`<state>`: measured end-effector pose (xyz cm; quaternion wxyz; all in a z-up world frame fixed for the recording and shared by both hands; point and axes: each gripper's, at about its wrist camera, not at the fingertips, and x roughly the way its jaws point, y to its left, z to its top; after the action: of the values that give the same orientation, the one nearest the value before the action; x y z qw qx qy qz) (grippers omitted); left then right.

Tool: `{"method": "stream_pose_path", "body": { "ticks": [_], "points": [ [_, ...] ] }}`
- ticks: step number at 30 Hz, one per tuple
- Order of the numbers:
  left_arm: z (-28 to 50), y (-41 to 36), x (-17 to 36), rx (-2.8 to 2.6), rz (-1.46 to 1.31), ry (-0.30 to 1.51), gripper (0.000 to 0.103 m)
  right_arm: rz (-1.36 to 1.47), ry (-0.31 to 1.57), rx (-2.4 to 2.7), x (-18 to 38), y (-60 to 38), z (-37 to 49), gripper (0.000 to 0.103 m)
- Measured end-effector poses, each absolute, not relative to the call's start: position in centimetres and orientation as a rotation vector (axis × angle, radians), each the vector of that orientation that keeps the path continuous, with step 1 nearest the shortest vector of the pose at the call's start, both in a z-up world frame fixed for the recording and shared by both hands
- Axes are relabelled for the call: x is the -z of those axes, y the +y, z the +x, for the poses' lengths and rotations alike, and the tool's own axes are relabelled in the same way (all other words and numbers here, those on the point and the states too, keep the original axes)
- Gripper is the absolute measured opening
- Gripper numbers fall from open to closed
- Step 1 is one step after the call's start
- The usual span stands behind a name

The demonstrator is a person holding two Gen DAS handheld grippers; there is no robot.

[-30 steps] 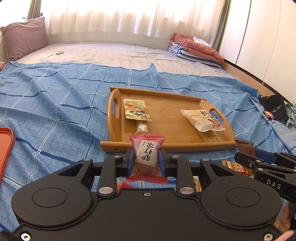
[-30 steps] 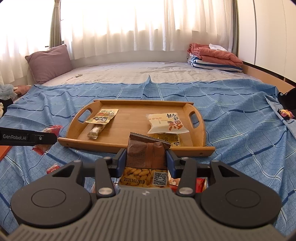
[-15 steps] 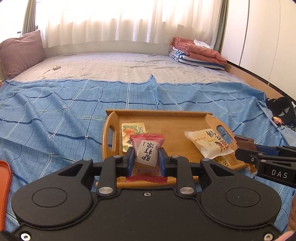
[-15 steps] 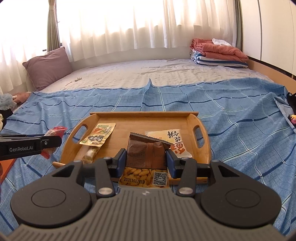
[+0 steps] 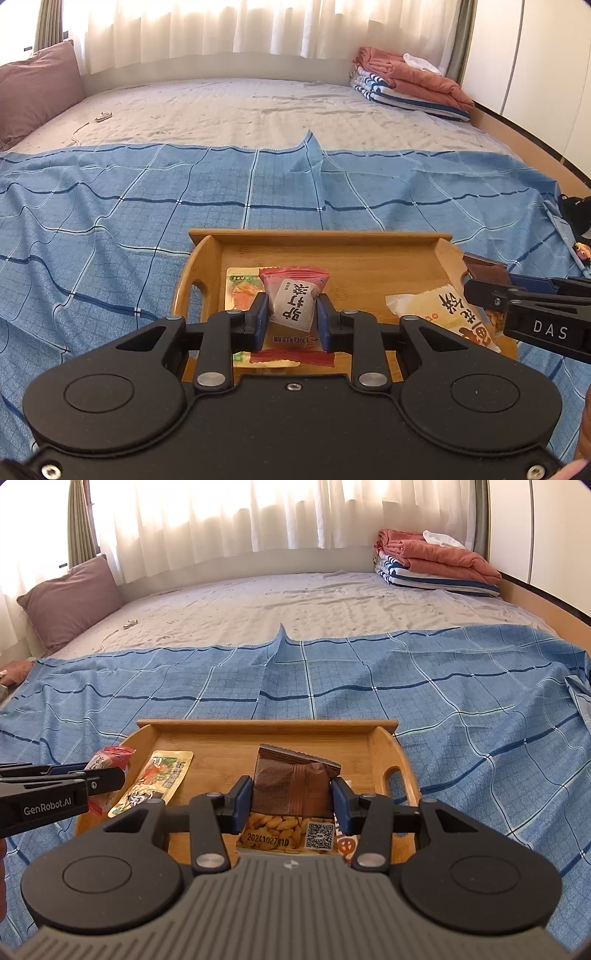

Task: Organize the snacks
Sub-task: 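Carry the pastry and almond packet with both grippers over the wooden tray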

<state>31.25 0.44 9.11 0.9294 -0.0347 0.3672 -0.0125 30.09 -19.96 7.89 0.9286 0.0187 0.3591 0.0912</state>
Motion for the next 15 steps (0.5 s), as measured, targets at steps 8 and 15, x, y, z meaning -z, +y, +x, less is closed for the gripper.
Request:
{"method": "stream_pose_path", "body": {
  "ticks": [8,15],
  "points": [
    [36.4,0.2,-6.7,0.019,-0.092,0.823,0.026,0.047,0.829,-0.161,-6.1,-20.2,35.1,0.051],
    [39.7,0.0,-4.2,-0.008,-0.109,0.873,0.026,0.018,0.867,-0.173,-4.4,-19.3,37.9,0.051]
  ]
}}
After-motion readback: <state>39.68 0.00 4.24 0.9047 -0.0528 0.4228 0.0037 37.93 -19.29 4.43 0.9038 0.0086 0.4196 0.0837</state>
